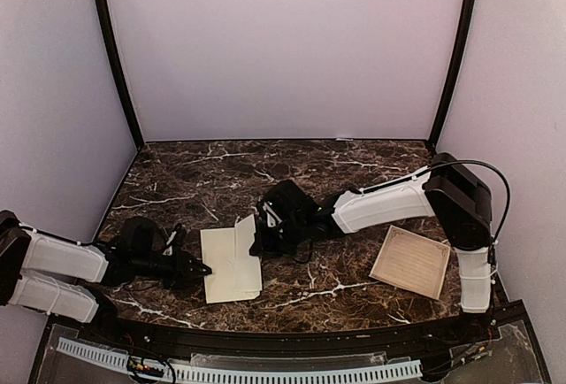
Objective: Place the letter into the envelope and seal it
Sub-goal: Adjust the letter.
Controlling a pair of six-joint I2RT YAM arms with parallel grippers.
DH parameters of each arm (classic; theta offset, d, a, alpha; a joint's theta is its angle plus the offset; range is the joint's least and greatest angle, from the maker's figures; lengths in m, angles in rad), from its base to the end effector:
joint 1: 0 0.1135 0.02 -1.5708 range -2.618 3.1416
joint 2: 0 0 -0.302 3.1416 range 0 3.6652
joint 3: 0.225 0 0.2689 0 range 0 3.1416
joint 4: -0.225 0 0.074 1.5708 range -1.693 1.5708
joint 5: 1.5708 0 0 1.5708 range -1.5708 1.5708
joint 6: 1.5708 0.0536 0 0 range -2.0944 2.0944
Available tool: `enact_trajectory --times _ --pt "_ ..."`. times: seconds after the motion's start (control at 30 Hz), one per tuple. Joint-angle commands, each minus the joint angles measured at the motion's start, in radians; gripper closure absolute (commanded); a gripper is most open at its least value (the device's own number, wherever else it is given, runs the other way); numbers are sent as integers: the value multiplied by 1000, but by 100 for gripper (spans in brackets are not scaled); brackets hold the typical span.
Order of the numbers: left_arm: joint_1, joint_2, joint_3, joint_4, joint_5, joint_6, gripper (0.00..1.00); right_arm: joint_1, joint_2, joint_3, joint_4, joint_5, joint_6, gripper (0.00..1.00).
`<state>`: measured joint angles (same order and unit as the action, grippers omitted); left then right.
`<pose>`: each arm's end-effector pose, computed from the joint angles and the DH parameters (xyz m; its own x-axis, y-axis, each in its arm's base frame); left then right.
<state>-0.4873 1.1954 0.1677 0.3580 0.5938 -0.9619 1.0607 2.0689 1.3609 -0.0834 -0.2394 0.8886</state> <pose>0.1529 -0.1150 0.1276 -0.9500 -0.2660 -0.1635 -0.0062 0.5398 -0.8418 0.2287 0.4347 0.1642 -0.9402 -0.1361 -0.3122 -0.3163 0.6892 0.6519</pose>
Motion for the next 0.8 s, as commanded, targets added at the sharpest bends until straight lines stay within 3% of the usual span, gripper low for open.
enact_trajectory --times 0.0,0.3,0.7,0.77 --pt "-5 -23 -30 106 2 -54 77 8 9 -11 57 -19 13 100" --pt "-5 4 -35 58 -73 -37 100 11 -40 -32 79 -31 17 100" --pt "-5 -1 -14 -36 -141 15 100 1 -272 -131 -40 107 -38 100" --pt "-5 -1 5 -66 -141 36 93 1 -313 -143 -51 103 -61 100"
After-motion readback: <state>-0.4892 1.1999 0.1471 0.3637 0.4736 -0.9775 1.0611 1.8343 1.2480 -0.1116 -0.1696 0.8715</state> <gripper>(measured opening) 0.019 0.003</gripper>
